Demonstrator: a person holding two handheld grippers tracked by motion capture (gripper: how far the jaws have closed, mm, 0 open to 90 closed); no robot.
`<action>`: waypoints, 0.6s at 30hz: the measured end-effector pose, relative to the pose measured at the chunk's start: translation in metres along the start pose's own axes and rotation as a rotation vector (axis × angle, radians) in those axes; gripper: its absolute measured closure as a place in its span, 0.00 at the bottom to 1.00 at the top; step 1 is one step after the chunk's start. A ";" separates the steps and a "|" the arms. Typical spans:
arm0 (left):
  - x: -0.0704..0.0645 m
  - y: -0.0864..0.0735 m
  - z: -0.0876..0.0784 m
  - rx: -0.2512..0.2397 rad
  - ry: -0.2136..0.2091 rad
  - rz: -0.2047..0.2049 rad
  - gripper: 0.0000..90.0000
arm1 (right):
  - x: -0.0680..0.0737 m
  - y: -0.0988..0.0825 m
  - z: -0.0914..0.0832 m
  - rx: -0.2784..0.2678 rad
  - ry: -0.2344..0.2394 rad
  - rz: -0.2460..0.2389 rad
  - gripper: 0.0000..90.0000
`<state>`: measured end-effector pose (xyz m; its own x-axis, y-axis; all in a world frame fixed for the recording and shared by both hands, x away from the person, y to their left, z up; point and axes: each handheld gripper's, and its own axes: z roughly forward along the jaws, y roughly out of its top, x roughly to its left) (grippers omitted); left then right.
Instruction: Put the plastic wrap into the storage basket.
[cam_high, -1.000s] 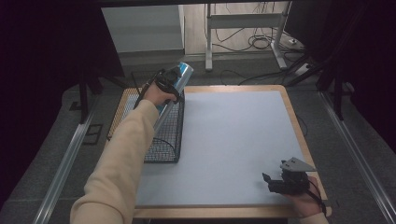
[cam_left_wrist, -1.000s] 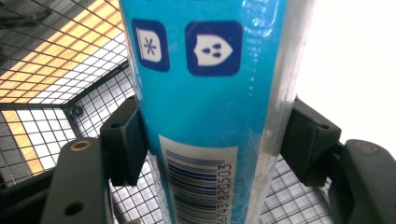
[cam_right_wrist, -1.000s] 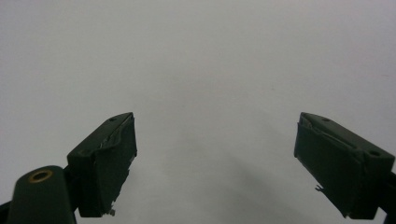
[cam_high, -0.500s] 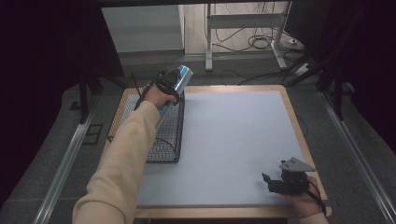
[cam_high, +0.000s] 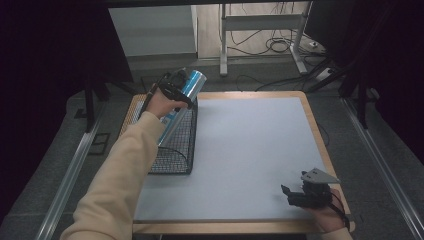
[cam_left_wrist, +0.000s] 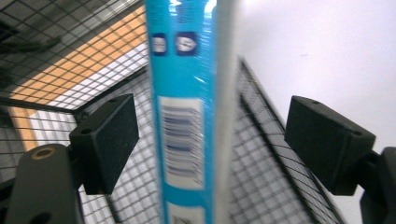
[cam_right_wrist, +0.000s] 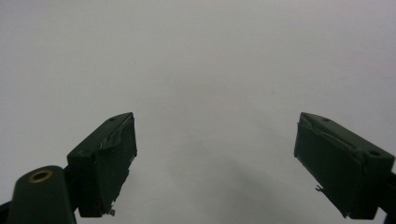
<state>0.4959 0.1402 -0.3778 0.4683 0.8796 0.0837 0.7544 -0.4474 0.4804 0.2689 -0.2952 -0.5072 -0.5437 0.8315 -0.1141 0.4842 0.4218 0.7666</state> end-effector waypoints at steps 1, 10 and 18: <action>-0.003 -0.003 -0.003 -0.015 -0.018 0.007 0.18 | 0.001 0.000 0.001 0.000 0.003 0.001 0.15; -0.037 -0.027 -0.044 -0.145 -0.096 0.068 0.20 | 0.006 0.010 0.008 -0.017 0.023 -0.017 0.15; -0.076 -0.056 -0.068 -0.236 -0.217 0.141 0.20 | 0.008 0.013 0.010 -0.018 0.033 -0.027 0.15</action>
<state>0.3870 0.1095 -0.3514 0.6664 0.7455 -0.0122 0.5600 -0.4897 0.6683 0.2780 -0.2796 -0.5049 -0.5787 0.8074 -0.1147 0.4566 0.4373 0.7748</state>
